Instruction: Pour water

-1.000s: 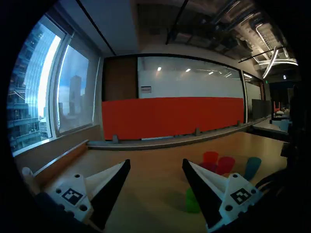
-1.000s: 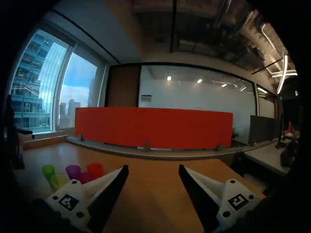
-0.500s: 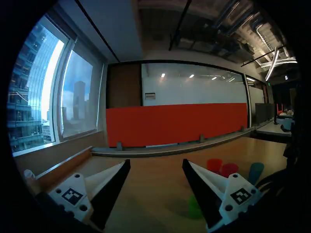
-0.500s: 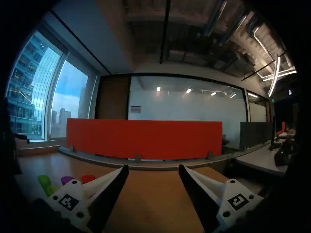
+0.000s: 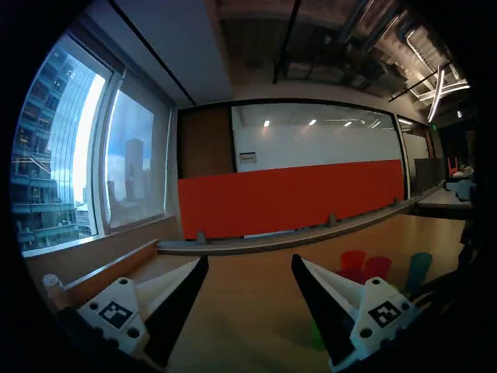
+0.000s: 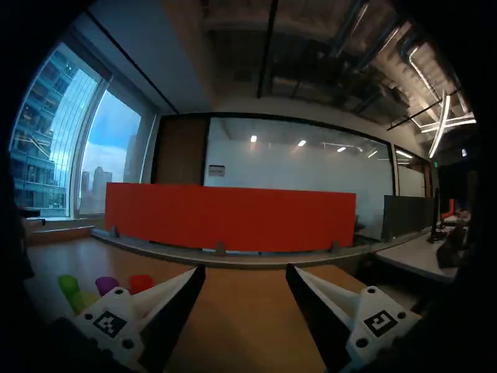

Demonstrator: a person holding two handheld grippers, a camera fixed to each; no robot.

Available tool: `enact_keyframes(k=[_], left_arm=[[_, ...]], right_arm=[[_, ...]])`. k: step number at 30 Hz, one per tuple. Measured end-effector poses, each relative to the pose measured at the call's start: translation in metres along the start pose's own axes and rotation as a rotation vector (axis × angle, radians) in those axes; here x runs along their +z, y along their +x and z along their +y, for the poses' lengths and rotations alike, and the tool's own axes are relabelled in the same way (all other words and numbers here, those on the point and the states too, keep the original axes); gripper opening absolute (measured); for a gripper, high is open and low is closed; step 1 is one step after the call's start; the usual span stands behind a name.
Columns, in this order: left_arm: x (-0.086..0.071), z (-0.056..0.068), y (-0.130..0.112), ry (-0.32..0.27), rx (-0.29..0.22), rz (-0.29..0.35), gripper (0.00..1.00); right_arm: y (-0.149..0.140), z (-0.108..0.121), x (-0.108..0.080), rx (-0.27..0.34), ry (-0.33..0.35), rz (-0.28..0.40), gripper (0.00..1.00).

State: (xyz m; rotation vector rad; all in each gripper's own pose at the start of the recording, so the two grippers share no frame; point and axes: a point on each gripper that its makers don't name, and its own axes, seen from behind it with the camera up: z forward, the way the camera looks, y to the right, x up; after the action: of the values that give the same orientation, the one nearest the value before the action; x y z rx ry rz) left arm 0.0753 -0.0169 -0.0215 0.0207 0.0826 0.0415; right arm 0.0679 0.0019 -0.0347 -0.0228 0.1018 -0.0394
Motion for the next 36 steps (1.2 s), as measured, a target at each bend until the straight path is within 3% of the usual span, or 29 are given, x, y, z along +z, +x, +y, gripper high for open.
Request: enact_keyframes(k=[18,36], left_arm=[[-0.005,0.001,-0.04,0.067,-0.033,0.005,1.0],[0.009,0.003,-0.066,0.058,-0.087,0.001,1.0]], right_arm=[[-0.009,-0.009,-0.009,0.004,-0.009,-0.035,1.0],[-0.002,-0.014,-0.01,-0.009,-0.018,-0.04,1.0]])
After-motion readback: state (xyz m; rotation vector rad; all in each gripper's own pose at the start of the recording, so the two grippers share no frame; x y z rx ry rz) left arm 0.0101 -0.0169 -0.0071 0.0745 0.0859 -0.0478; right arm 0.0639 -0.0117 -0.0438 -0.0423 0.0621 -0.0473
